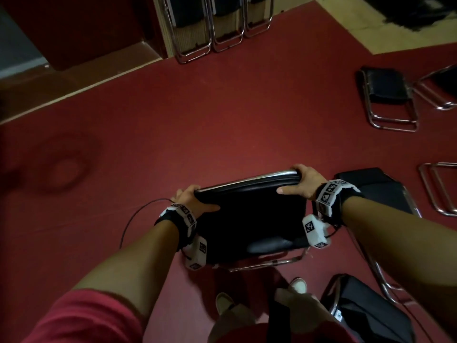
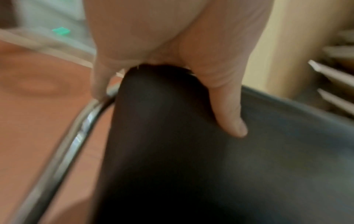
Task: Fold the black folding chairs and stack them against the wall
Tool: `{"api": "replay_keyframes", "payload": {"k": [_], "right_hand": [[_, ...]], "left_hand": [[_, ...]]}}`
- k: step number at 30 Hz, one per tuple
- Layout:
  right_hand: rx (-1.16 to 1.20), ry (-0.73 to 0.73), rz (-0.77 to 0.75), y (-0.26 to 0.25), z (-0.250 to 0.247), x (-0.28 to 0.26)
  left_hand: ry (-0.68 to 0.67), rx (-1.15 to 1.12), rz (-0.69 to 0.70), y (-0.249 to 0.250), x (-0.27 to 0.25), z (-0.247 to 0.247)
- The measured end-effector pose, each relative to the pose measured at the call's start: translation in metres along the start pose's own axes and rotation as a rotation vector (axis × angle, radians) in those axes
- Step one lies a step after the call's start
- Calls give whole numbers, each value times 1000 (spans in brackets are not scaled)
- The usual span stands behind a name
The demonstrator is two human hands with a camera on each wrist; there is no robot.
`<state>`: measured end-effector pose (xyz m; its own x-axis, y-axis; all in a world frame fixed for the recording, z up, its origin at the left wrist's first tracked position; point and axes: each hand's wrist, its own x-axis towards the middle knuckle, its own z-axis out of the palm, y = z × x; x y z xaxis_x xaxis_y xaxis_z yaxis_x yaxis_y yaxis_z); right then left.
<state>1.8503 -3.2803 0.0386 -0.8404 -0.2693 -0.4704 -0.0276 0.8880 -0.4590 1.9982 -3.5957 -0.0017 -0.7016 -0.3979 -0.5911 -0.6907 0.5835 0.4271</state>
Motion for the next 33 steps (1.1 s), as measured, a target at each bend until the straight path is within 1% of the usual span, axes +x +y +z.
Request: {"api": "replay_keyframes", "payload": {"k": [2, 3, 5, 7, 9, 11, 17, 21, 25, 27, 33], "right_hand": [[63, 37, 23, 6, 2, 6], [89, 57, 35, 9, 3, 8], [138, 116, 59, 18, 6, 15], [191, 169, 52, 25, 7, 22], [228, 188, 33, 33, 4, 34], [271, 187, 23, 43, -1, 49], [449, 94, -25, 65, -27, 100], [529, 113, 46, 79, -36, 137], [588, 105, 108, 97, -55, 170], [592, 110, 134, 106, -64, 183], [528, 108, 149, 115, -80, 210]], "left_hand": [[29, -58, -10, 3, 1, 1], [67, -104, -11, 2, 3, 3], [134, -267, -15, -1, 8, 6], [145, -470, -38, 0, 11, 9], [153, -564, -72, 5, 17, 13], [175, -611, -101, 11, 23, 17], [253, -797, -209, 36, 38, 31], [323, -852, -255, 69, 56, 39], [345, -866, -290, 96, 80, 45], [327, -870, -303, 105, 89, 51], [425, -889, -422, 138, 106, 54]]}}
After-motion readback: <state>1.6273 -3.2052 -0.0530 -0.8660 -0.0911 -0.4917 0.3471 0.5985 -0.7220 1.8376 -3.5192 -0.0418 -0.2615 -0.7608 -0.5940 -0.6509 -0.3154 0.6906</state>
